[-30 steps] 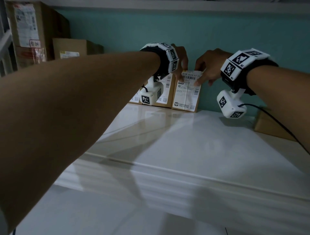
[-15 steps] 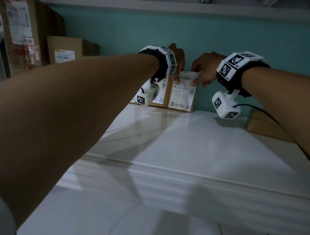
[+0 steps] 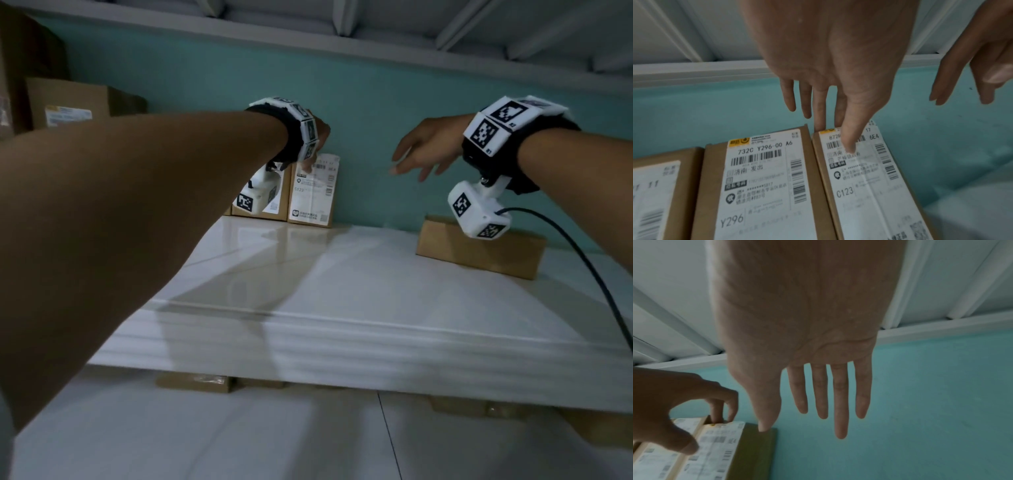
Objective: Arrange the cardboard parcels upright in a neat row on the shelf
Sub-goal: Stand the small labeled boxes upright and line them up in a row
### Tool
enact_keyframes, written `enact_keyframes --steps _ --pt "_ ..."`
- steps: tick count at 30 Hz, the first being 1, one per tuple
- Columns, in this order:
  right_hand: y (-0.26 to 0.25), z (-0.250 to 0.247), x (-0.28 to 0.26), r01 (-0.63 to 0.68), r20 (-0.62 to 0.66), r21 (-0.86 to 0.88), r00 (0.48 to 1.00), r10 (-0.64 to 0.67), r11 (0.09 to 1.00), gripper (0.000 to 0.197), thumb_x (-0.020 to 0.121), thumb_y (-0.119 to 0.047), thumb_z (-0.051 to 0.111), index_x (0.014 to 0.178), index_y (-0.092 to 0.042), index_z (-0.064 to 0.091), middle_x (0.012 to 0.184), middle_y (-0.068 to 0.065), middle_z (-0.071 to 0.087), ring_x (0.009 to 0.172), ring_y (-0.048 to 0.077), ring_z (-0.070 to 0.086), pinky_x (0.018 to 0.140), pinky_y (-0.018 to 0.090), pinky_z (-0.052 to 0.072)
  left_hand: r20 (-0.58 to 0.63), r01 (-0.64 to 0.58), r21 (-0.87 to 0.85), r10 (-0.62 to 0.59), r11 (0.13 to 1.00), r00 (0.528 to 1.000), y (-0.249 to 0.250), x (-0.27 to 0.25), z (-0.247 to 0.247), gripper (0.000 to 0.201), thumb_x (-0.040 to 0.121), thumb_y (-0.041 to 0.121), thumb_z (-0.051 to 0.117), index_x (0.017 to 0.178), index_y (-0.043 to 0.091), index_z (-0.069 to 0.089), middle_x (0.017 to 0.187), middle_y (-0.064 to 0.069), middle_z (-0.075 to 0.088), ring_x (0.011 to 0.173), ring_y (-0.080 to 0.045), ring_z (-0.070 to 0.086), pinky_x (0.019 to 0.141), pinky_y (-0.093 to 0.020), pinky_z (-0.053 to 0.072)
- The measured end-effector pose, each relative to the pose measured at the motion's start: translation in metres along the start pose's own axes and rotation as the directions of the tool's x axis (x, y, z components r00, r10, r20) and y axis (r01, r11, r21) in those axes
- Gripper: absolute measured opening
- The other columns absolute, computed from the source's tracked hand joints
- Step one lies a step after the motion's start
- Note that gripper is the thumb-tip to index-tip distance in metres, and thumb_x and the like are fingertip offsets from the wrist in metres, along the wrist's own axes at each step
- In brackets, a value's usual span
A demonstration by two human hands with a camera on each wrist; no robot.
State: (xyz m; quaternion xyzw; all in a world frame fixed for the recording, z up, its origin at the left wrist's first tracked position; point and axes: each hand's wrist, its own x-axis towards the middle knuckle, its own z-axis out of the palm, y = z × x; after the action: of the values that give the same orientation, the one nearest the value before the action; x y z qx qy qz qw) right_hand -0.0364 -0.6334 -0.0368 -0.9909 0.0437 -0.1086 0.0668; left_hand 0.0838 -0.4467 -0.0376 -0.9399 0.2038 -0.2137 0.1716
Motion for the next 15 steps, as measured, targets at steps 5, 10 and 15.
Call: enact_keyframes --steps 5,10,15 --pt "0.030 -0.014 -0.027 -0.050 0.022 -0.035 0.998 0.050 0.998 0.042 0.088 -0.040 0.065 0.122 -0.017 0.060 0.101 -0.004 0.063 0.093 0.023 0.069 0.089 0.035 0.053 0.083 0.022 -0.023 -0.020 1.000 0.996 0.007 0.020 -0.005 0.073 0.061 0.064 0.075 0.115 0.015 0.064 0.111 -0.005 0.068 0.102 -0.029 0.062 0.082 -0.035 0.047" --pt "0.051 -0.024 -0.049 -0.084 0.034 -0.037 0.996 0.086 0.996 0.041 0.086 -0.042 0.066 0.120 -0.020 0.060 0.105 -0.005 0.064 0.095 0.021 0.068 0.089 0.034 0.051 0.048 0.026 0.003 -0.026 1.000 0.999 0.028 -0.003 -0.033 0.067 0.080 0.052 0.067 0.139 0.026 0.049 0.143 -0.007 0.047 0.129 -0.028 0.044 0.102 -0.044 0.041" --pt "0.061 -0.027 -0.066 -0.101 0.053 -0.075 0.993 0.105 0.992 0.043 0.085 -0.047 0.065 0.119 -0.022 0.061 0.105 -0.005 0.064 0.096 0.019 0.067 0.093 0.037 0.050 -0.104 -0.144 -0.149 0.129 0.978 0.986 0.071 -0.034 -0.057 0.046 0.090 0.037 0.062 0.135 0.030 0.053 0.144 0.004 0.048 0.138 -0.023 0.037 0.113 -0.039 0.031"
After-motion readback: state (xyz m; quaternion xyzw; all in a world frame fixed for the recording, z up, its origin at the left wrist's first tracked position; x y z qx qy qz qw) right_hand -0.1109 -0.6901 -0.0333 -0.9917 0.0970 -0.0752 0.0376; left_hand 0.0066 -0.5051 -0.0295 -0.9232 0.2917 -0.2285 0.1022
